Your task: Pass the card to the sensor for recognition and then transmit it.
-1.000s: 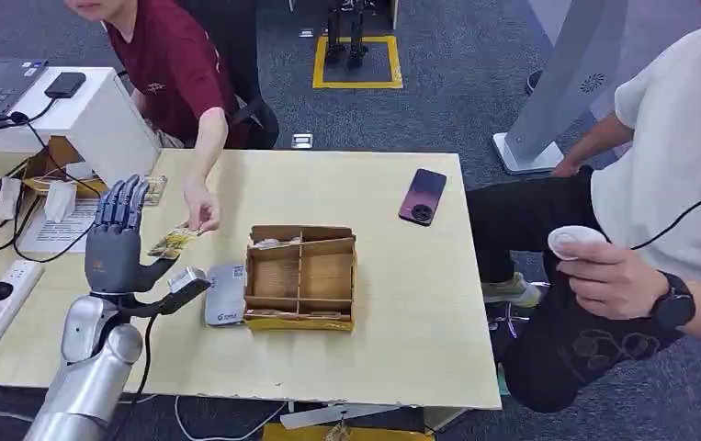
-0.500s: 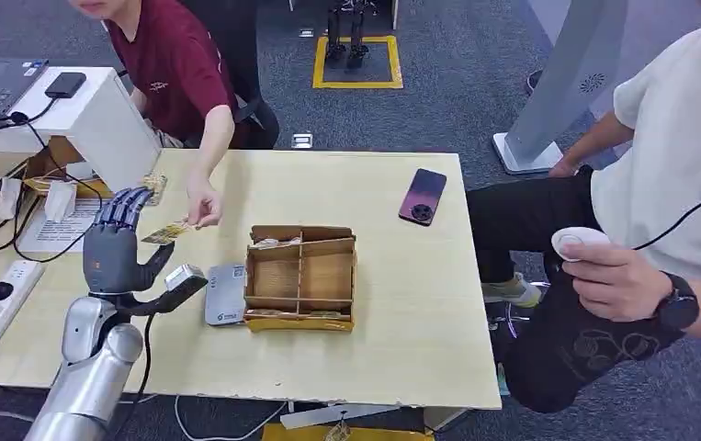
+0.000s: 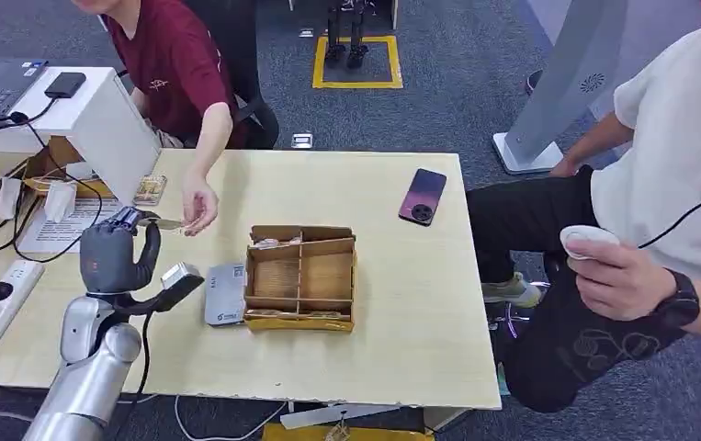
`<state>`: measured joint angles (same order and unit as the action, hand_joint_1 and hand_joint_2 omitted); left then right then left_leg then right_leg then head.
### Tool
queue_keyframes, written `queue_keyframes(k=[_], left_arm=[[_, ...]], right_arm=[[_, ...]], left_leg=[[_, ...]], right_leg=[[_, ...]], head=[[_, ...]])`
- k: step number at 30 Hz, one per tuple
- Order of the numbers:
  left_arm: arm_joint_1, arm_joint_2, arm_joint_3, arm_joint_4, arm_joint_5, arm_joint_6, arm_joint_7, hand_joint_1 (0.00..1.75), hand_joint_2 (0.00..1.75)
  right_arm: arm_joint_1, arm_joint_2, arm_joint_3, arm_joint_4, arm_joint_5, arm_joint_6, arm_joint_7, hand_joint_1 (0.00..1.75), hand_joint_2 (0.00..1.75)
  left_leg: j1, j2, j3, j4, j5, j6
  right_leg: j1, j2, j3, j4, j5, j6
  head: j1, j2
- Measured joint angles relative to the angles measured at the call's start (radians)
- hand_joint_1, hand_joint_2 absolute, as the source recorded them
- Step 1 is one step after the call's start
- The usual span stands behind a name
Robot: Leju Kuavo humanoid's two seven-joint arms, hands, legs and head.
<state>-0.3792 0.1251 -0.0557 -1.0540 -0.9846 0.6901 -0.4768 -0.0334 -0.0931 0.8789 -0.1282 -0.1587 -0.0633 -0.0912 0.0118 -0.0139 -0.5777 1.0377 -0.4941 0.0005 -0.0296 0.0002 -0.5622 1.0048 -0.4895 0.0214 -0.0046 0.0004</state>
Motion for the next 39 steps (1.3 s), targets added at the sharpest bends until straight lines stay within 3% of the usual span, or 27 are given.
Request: queue_keyframes(k=[5, 11, 16, 17, 20, 23, 26, 32, 39], left_arm=[[0.000, 0.001, 0.000, 0.000, 0.025, 0.000, -0.005, 1.75, 1.75], [0.002, 0.001, -0.002, -0.001, 0.163, -0.003, -0.037, 1.75, 1.75], [0.004, 0.001, -0.008, -0.002, 0.196, -0.017, -0.037, 1.75, 1.75], [0.004, 0.001, -0.010, -0.002, 0.218, -0.042, -0.035, 1.75, 1.75], [0.014, 0.002, -0.012, -0.026, 0.378, -0.237, -0.034, 1.75, 1.75], [0.060, 0.002, -0.013, -0.093, 0.537, -0.435, -0.032, 1.75, 1.75], [0.138, 0.003, -0.015, -0.197, 0.657, -0.592, -0.014, 1.75, 1.75], [0.256, 0.029, -0.030, -0.349, 0.746, -0.741, -0.013, 1.75, 1.75], [0.298, 0.036, -0.052, -0.435, 0.734, -0.746, -0.008, 1.75, 1.75]], right_arm=[[0.000, 0.000, 0.003, 0.000, 0.000, -0.005, -0.001, 0.00, 0.00], [-0.001, 0.000, 0.005, 0.000, -0.008, -0.006, -0.002, 0.00, 0.00], [-0.001, 0.000, 0.005, 0.000, -0.010, -0.003, -0.002, 0.00, 0.00], [-0.001, 0.000, 0.005, 0.000, -0.013, -0.003, -0.002, 0.00, 0.00], [0.000, 0.000, 0.005, 0.000, -0.031, 0.000, -0.002, 0.00, 0.00], [0.002, 0.002, 0.005, 0.000, -0.048, 0.000, -0.002, 0.00, 0.00], [0.007, 0.006, 0.003, 0.000, -0.069, -0.010, -0.002, 0.00, 0.00], [0.012, 0.009, -0.002, 0.000, -0.090, -0.018, -0.007, 0.00, 0.00], [0.012, 0.013, -0.002, 0.000, -0.093, -0.019, -0.013, 0.00, 0.00]], left_leg=[[0.000, 0.000, 0.000, 0.000, 0.000, 0.000], [0.000, 0.000, 0.000, 0.000, 0.000, 0.000], [0.000, 0.000, 0.000, 0.000, 0.000, 0.000], [0.000, 0.000, 0.000, 0.000, 0.000, 0.000], [0.000, 0.000, 0.000, 0.000, 0.000, 0.000], [0.000, 0.000, 0.000, 0.000, 0.000, 0.000], [0.000, 0.001, 0.000, 0.000, 0.000, 0.000], [0.000, 0.001, 0.000, 0.000, 0.000, 0.000], [0.000, 0.001, 0.000, 0.000, 0.000, 0.000]], right_leg=[[0.000, 0.000, 0.000, 0.000, 0.000, 0.000], [0.000, 0.000, 0.000, 0.000, 0.000, 0.000], [0.000, 0.000, 0.000, 0.000, 0.000, 0.000], [0.000, 0.000, 0.000, 0.000, 0.000, 0.000], [0.000, 0.000, 0.000, 0.000, 0.000, 0.000], [0.000, 0.001, 0.000, 0.000, 0.000, 0.000], [0.000, 0.001, 0.000, 0.000, 0.000, 0.000], [0.000, 0.001, -0.001, 0.000, -0.001, 0.000], [0.000, 0.000, 0.000, 0.000, 0.000, 0.000]], head=[[0.000, 0.000], [0.000, 0.000], [0.000, 0.000], [0.000, 0.000], [0.000, 0.000], [0.000, 0.000], [0.000, 0.000], [0.000, 0.000], [0.000, 0.000]])
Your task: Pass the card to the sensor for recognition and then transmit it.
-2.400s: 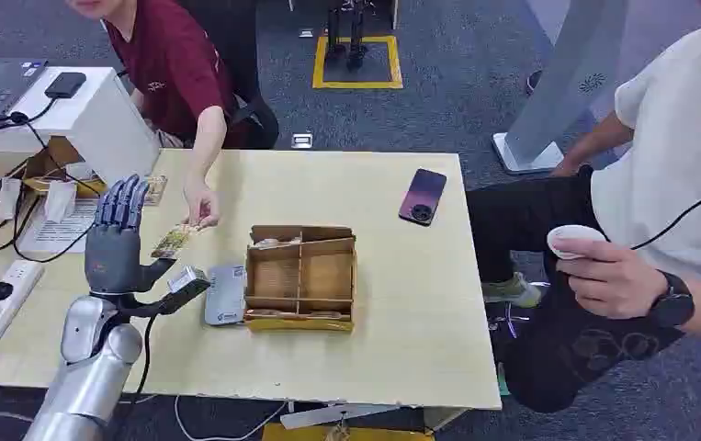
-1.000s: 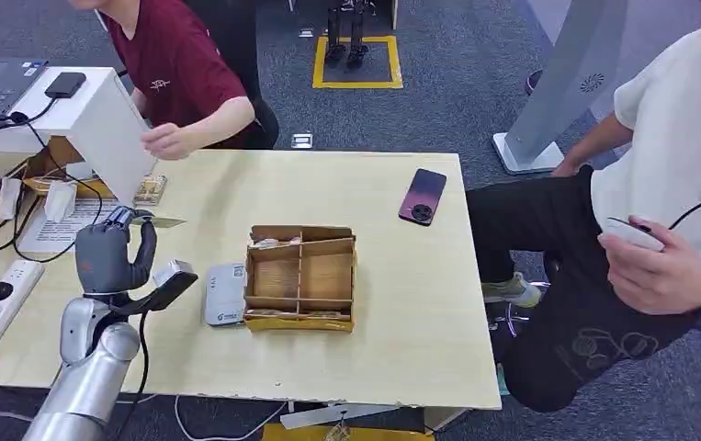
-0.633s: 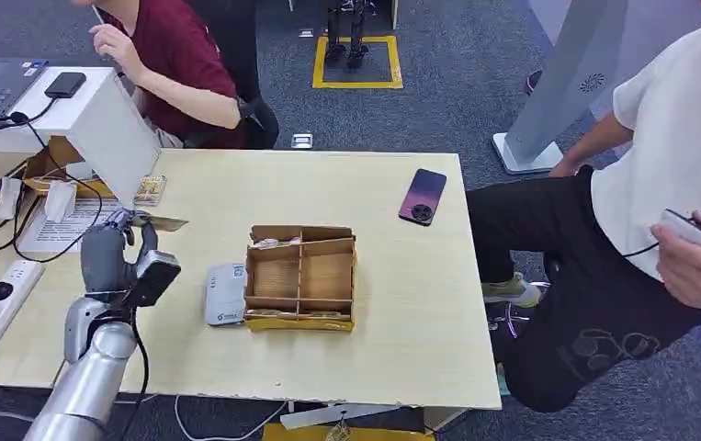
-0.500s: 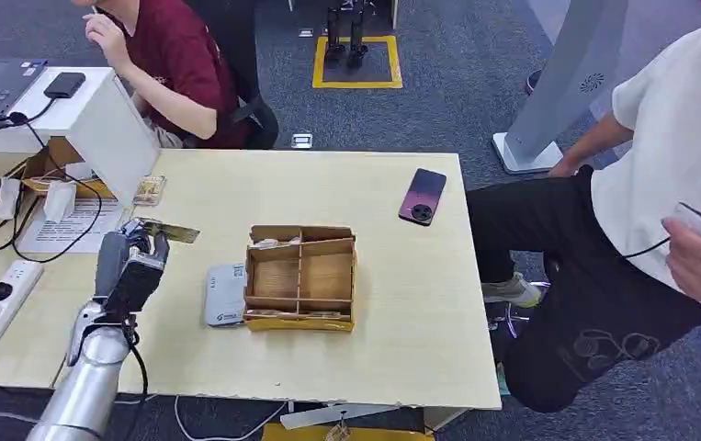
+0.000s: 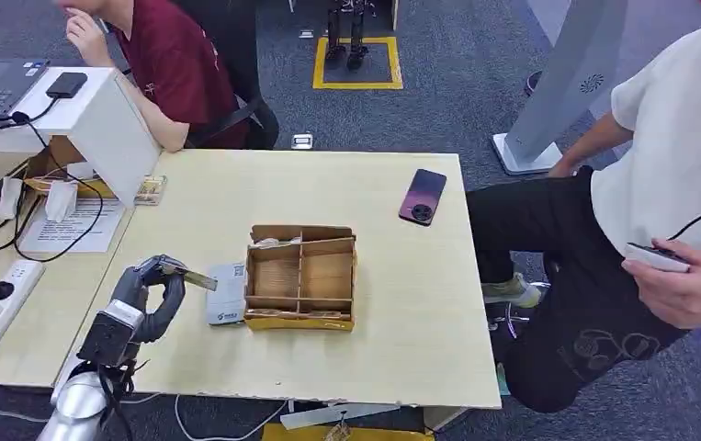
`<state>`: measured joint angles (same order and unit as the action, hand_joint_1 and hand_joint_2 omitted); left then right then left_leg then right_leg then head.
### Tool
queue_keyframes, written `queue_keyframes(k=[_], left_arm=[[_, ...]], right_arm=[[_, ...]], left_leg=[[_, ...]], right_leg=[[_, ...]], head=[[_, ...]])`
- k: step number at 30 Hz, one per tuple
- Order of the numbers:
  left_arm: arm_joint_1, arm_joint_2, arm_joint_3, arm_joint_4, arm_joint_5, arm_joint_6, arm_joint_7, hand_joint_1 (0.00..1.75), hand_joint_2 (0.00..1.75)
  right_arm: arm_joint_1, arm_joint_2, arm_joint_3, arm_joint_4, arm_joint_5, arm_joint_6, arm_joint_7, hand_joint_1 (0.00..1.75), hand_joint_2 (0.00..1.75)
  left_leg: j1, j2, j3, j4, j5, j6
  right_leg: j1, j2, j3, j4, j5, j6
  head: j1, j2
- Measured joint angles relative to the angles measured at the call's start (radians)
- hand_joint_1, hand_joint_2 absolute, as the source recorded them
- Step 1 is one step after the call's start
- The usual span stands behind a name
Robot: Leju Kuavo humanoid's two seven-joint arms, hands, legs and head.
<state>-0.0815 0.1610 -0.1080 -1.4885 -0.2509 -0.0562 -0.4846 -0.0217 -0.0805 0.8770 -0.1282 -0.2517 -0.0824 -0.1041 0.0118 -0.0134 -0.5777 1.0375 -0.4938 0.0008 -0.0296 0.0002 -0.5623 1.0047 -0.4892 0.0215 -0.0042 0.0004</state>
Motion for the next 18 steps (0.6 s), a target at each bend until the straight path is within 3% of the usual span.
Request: queue_keyframes(k=[3, 6, 12, 18], left_arm=[[-0.001, 0.000, 0.000, -0.002, -0.038, 0.051, 0.027, 1.75, 1.75], [-0.013, -0.002, 0.000, 0.003, -0.144, 0.171, 0.070, 1.75, 1.75], [-0.081, -0.006, 0.001, 0.103, -0.252, 0.309, 0.123, 1.75, 1.75], [-0.140, -0.011, 0.004, 0.224, -0.323, 0.377, 0.140, 1.75, 1.75]], right_arm=[[0.000, 0.002, 0.000, 0.000, -0.002, -0.002, 0.000, 0.00, 0.00], [-0.001, 0.004, 0.000, 0.000, 0.000, -0.011, 0.004, 0.00, 0.00], [-0.003, 0.005, 0.005, 0.000, 0.005, -0.015, 0.013, 0.00, 0.00], [-0.004, 0.005, 0.011, 0.000, 0.009, -0.014, 0.017, 0.00, 0.00]], left_leg=[[0.000, 0.000, 0.000, 0.000, 0.000, 0.000], [0.000, 0.000, 0.000, 0.000, 0.000, 0.000], [0.000, 0.000, 0.000, 0.000, 0.000, 0.000], [0.000, 0.000, 0.000, 0.000, 0.001, 0.001]], right_leg=[[0.000, 0.000, 0.000, 0.000, 0.000, 0.000], [0.000, 0.000, 0.000, 0.000, 0.000, 0.000], [0.000, 0.000, 0.000, 0.000, 0.000, 0.000], [0.000, 0.000, 0.000, 0.000, 0.001, 0.000]], head=[[0.000, 0.000], [0.000, 0.000], [0.000, 0.000], [0.000, 0.000]])
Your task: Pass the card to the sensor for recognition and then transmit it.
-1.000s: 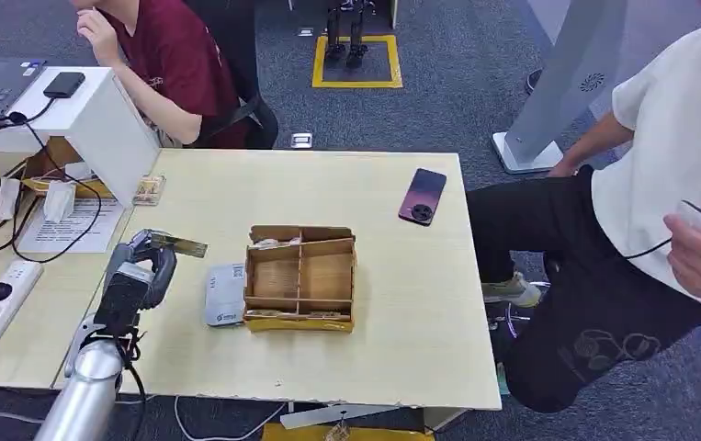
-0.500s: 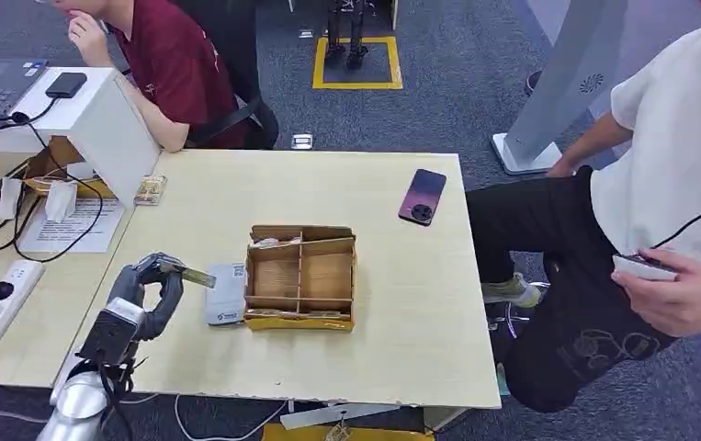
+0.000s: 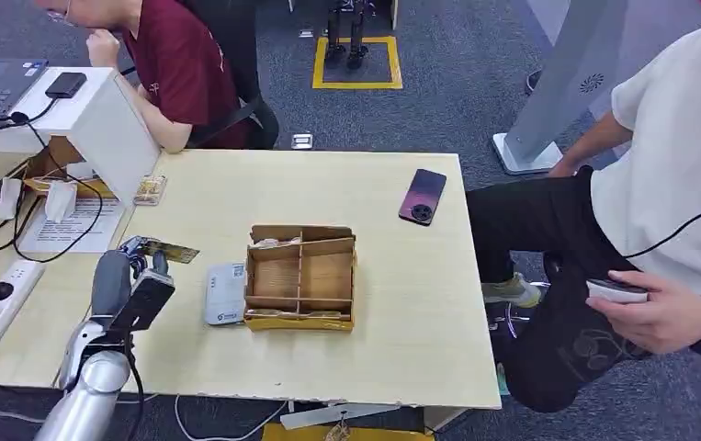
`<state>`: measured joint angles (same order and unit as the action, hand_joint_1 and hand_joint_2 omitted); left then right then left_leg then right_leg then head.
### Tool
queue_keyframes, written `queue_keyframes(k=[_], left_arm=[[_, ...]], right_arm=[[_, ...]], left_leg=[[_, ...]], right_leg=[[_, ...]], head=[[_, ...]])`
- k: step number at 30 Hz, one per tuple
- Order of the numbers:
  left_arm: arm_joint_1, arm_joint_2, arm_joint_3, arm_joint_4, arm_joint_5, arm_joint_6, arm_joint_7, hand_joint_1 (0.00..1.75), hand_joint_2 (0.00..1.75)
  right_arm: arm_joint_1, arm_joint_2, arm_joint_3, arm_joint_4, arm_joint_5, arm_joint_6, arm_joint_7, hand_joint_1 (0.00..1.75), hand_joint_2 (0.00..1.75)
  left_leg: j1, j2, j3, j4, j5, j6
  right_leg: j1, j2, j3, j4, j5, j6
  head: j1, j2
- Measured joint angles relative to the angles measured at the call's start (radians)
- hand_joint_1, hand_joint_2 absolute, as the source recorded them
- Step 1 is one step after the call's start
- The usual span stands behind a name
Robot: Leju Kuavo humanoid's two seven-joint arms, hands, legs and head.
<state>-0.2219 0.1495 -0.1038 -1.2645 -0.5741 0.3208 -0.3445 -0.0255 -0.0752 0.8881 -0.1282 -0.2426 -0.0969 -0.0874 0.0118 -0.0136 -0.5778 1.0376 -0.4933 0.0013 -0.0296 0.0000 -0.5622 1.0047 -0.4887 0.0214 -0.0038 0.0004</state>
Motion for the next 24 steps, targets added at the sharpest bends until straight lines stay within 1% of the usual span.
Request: queue_keyframes(k=[3, 6, 11, 21, 24], left_arm=[[-0.013, -0.004, 0.007, 0.043, -0.007, 0.005, 0.001, 1.75, 1.75], [-0.017, -0.006, 0.009, 0.076, -0.007, -0.007, 0.001, 1.75, 1.75], [-0.018, -0.010, 0.009, 0.110, -0.021, -0.020, 0.012, 1.75, 1.75], [-0.018, -0.016, 0.009, 0.161, -0.031, -0.057, 0.013, 1.75, 1.75], [-0.018, -0.018, 0.009, 0.170, -0.045, -0.062, 0.024, 1.75, 1.75]], right_arm=[[-0.002, 0.000, 0.002, 0.000, -0.003, 0.000, 0.000, 0.00, 0.00], [-0.002, 0.000, 0.010, 0.000, -0.006, 0.000, 0.000, 0.00, 0.00], [-0.002, 0.000, 0.016, 0.000, -0.010, 0.003, 0.000, 0.00, 0.00], [-0.002, 0.000, 0.022, 0.000, -0.016, 0.002, 0.000, 0.00, 0.00], [-0.002, 0.000, 0.023, 0.000, -0.017, 0.002, 0.000, 0.00, 0.00]], left_leg=[[0.000, 0.000, 0.000, 0.000, 0.000, 0.000], [0.000, 0.000, 0.000, 0.000, 0.000, 0.000], [0.000, 0.000, 0.000, 0.000, 0.000, 0.000], [0.000, 0.000, 0.000, 0.000, 0.000, 0.000], [0.000, 0.000, 0.000, 0.000, 0.000, 0.000]], right_leg=[[0.000, 0.001, 0.000, 0.000, 0.000, 0.000], [0.000, 0.000, 0.000, 0.000, 0.000, 0.000], [0.000, 0.000, 0.000, 0.000, 0.000, 0.000], [0.000, 0.000, 0.000, 0.000, 0.000, 0.000], [0.000, 0.000, 0.000, 0.000, 0.000, 0.000]], head=[[-0.001, 0.000], [-0.001, 0.000], [-0.001, 0.000], [0.000, 0.000], [0.000, 0.000]])
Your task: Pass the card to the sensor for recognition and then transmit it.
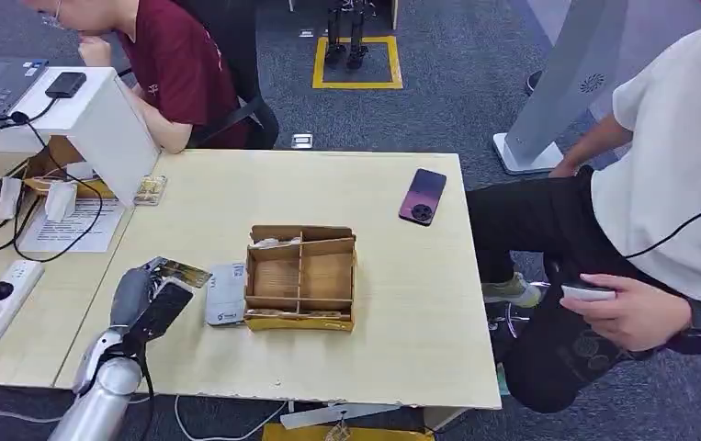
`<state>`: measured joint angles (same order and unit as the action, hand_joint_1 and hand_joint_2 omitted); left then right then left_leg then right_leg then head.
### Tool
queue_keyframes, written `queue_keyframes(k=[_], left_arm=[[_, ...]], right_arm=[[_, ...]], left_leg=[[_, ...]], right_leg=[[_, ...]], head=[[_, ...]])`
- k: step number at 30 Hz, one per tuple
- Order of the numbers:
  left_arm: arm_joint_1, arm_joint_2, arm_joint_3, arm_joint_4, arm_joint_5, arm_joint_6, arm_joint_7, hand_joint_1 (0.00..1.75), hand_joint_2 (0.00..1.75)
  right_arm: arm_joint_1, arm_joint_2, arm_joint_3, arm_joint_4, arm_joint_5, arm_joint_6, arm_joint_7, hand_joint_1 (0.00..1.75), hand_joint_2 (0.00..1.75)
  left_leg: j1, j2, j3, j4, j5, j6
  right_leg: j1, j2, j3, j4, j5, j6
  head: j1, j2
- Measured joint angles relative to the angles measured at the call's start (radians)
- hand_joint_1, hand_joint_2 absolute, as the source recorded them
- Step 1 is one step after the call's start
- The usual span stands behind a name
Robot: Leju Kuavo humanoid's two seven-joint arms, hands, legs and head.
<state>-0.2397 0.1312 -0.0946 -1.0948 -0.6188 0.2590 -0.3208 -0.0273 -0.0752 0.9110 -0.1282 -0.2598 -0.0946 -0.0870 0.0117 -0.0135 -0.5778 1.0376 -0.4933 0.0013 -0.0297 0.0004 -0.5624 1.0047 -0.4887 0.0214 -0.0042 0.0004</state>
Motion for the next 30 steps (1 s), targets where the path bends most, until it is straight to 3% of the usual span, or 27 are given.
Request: queue_keyframes(k=[15, 30], left_arm=[[-0.016, -0.006, -0.029, 0.096, -0.178, 0.039, 0.049, 1.75, 1.75], [-0.031, -0.007, -0.076, 0.148, -0.249, 0.051, 0.072, 1.75, 1.75]], right_arm=[[-0.001, 0.000, 0.020, 0.000, -0.005, 0.001, 0.000, 0.00, 0.00], [-0.002, 0.000, 0.026, 0.000, -0.006, 0.002, -0.002, 0.00, 0.00]], left_leg=[[0.000, 0.000, 0.000, 0.000, 0.000, 0.000], [0.000, -0.001, 0.000, 0.000, 0.000, 0.000]], right_leg=[[0.000, -0.001, 0.000, 0.000, 0.000, 0.000], [0.000, -0.001, 0.001, 0.000, 0.000, 0.000]], head=[[0.000, 0.000], [0.000, 0.000]])
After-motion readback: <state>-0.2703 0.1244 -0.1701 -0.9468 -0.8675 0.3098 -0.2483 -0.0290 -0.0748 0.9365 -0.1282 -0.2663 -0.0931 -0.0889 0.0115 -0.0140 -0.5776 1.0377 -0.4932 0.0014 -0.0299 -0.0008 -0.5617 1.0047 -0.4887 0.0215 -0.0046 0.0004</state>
